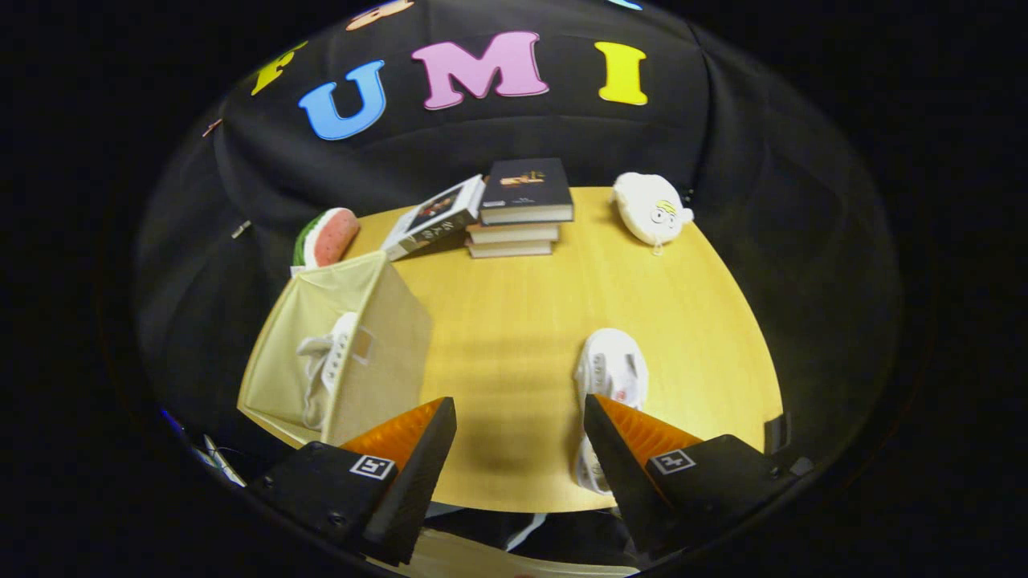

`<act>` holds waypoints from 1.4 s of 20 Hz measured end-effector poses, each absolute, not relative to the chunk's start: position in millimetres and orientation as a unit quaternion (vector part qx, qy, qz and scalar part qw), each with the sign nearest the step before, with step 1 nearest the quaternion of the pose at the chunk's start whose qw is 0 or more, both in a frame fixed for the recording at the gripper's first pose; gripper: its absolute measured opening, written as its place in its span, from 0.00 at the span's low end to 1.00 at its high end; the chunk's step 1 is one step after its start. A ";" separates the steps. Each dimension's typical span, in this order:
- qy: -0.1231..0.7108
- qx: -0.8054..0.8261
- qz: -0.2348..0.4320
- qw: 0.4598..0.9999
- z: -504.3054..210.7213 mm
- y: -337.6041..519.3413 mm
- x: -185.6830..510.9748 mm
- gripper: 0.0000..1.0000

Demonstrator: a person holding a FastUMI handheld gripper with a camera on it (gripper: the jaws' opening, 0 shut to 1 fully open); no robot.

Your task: Open the storage box then place both shoes into the box .Put the left shoe in first, then the right shoe, with the right side of both shoes facing outward in a uniform manner.

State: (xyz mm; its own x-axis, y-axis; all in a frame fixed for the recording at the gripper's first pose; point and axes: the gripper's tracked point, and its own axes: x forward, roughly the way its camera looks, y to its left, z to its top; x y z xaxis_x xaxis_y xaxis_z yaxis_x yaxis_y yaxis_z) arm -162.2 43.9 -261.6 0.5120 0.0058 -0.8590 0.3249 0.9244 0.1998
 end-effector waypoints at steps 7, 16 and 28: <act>0.522 0.164 -0.162 0.821 -334.8 -22.2 -216.7 0.98; 0.519 0.174 -0.164 0.821 -409.2 -33.9 -176.1 0.76; 0.432 0.195 -0.149 0.868 -337.9 -27.6 -106.0 0.06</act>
State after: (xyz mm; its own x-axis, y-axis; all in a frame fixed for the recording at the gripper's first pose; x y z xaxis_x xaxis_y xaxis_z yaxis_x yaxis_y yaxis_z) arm -106.0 -27.6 -337.9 0.5823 -0.0890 -0.8081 0.4265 0.8797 0.2104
